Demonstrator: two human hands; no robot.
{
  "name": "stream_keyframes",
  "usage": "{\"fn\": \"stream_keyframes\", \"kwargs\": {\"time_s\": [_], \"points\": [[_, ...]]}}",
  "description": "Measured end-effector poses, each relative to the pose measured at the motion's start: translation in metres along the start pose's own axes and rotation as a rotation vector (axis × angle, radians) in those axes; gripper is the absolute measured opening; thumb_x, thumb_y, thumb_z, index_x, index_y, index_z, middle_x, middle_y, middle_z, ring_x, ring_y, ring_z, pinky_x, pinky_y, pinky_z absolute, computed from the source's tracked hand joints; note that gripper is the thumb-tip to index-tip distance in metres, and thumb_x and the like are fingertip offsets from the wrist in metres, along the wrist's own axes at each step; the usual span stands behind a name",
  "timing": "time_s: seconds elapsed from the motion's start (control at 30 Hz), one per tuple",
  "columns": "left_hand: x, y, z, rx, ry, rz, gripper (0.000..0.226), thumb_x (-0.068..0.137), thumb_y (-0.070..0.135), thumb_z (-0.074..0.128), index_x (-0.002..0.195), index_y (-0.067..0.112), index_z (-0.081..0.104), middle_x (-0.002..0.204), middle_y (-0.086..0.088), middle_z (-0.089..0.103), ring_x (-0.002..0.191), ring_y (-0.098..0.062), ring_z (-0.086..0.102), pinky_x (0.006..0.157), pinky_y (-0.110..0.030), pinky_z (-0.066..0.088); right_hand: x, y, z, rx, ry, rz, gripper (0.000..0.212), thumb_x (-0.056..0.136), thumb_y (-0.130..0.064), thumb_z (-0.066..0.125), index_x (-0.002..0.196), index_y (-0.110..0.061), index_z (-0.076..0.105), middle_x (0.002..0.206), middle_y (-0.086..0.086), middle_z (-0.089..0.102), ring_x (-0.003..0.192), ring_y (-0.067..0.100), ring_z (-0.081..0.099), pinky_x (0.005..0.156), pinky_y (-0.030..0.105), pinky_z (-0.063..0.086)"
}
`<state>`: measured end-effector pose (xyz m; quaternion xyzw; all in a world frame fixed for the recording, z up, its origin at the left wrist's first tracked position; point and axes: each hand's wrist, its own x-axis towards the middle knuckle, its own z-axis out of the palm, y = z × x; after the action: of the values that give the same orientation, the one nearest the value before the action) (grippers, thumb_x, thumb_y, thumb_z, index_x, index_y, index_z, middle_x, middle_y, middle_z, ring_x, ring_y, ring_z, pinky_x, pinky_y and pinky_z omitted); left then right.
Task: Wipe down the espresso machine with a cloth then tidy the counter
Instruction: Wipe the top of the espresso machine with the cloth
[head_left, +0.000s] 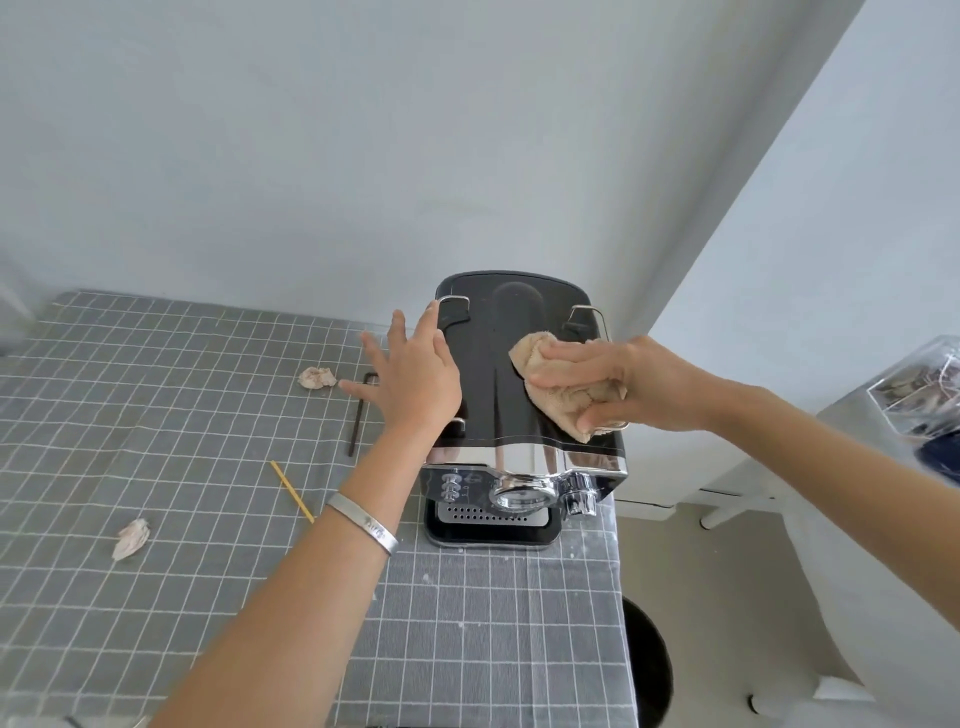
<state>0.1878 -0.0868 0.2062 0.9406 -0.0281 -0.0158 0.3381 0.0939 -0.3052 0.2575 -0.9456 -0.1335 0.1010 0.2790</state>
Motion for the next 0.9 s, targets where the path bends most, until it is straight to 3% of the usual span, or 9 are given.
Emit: {"fn": "stream_keyframes", "kwargs": {"time_s": [0.07, 0.23, 0.37, 0.4, 0.53, 0.63, 0.73, 0.9], "points": [[0.001, 0.0, 0.0, 0.0, 0.0, 0.009, 0.043, 0.104, 0.032, 0.026, 0.144, 0.046, 0.03, 0.161, 0.0, 0.021, 0.15, -0.036, 0.001, 0.102, -0.077, -0.004, 0.004, 0.0, -0.006, -0.082, -0.008, 0.009, 0.066, 0.077, -0.018, 0.083, 0.131, -0.043, 0.057, 0.152, -0.017, 0.038, 0.137, 0.0, 0.037, 0.103, 0.003, 0.027], [0.001, 0.001, 0.001, 0.005, -0.005, 0.006, 0.043, 0.104, 0.032, 0.025, 0.145, 0.046, 0.03, 0.161, 0.001, 0.019, 0.15, -0.035, 0.0, 0.103, -0.077, -0.005, 0.015, -0.006, -0.016, -0.136, 0.022, 0.014, 0.065, 0.08, -0.008, 0.078, 0.136, -0.033, 0.055, 0.154, -0.01, 0.037, 0.141, -0.001, 0.023, 0.117, 0.025, 0.024], [0.0, 0.0, -0.001, 0.01, 0.0, 0.012, 0.043, 0.104, 0.032, 0.025, 0.145, 0.045, 0.031, 0.161, 0.0, 0.02, 0.15, -0.036, 0.0, 0.102, -0.077, -0.003, 0.01, -0.006, -0.015, -0.231, -0.109, -0.01, 0.078, 0.076, -0.007, 0.079, 0.139, -0.041, 0.049, 0.151, -0.022, 0.022, 0.14, -0.007, 0.017, 0.106, 0.004, 0.02], [0.0, 0.0, -0.001, 0.013, 0.002, 0.014, 0.043, 0.104, 0.031, 0.025, 0.145, 0.045, 0.031, 0.161, -0.001, 0.021, 0.15, -0.036, 0.0, 0.102, -0.077, -0.004, 0.009, -0.006, -0.014, -0.226, -0.097, -0.004, 0.079, 0.074, -0.007, 0.08, 0.138, -0.042, 0.05, 0.15, -0.022, 0.022, 0.14, -0.006, 0.02, 0.106, 0.004, 0.021], [0.001, 0.002, -0.002, 0.007, -0.001, 0.017, 0.044, 0.104, 0.03, 0.025, 0.145, 0.043, 0.031, 0.161, -0.001, 0.02, 0.15, -0.037, 0.0, 0.102, -0.077, -0.006, 0.013, -0.007, -0.007, -0.009, 0.072, 0.059, 0.07, 0.072, -0.006, 0.084, 0.127, -0.042, 0.059, 0.15, -0.019, 0.037, 0.137, 0.0, 0.037, 0.111, 0.017, 0.032], [-0.001, 0.003, -0.003, 0.008, -0.012, 0.021, 0.044, 0.104, 0.029, 0.025, 0.145, 0.043, 0.031, 0.161, -0.001, 0.02, 0.15, -0.037, -0.001, 0.102, -0.077, -0.005, 0.015, -0.008, -0.013, -0.003, -0.017, 0.096, 0.066, 0.077, -0.01, 0.081, 0.127, -0.046, 0.057, 0.154, -0.019, 0.036, 0.139, -0.002, 0.033, 0.111, 0.013, 0.028], [-0.002, 0.002, -0.003, 0.012, -0.008, 0.022, 0.045, 0.104, 0.029, 0.025, 0.146, 0.043, 0.03, 0.161, -0.002, 0.019, 0.15, -0.036, -0.001, 0.103, -0.077, -0.005, 0.012, -0.008, -0.024, 0.079, -0.167, 0.123, 0.048, 0.085, -0.017, 0.075, 0.126, -0.04, 0.064, 0.149, -0.012, 0.047, 0.144, 0.004, 0.033, 0.12, 0.03, 0.027], [-0.002, 0.001, -0.003, -0.009, -0.013, 0.009, 0.044, 0.104, 0.03, 0.025, 0.145, 0.045, 0.03, 0.161, -0.001, 0.019, 0.15, -0.035, -0.002, 0.104, -0.077, -0.003, 0.003, -0.007, -0.01, 0.131, -0.072, 0.023, 0.042, 0.077, -0.013, 0.082, 0.116, -0.024, 0.073, 0.146, -0.003, 0.051, 0.142, 0.002, 0.035, 0.12, 0.031, 0.028]]}}
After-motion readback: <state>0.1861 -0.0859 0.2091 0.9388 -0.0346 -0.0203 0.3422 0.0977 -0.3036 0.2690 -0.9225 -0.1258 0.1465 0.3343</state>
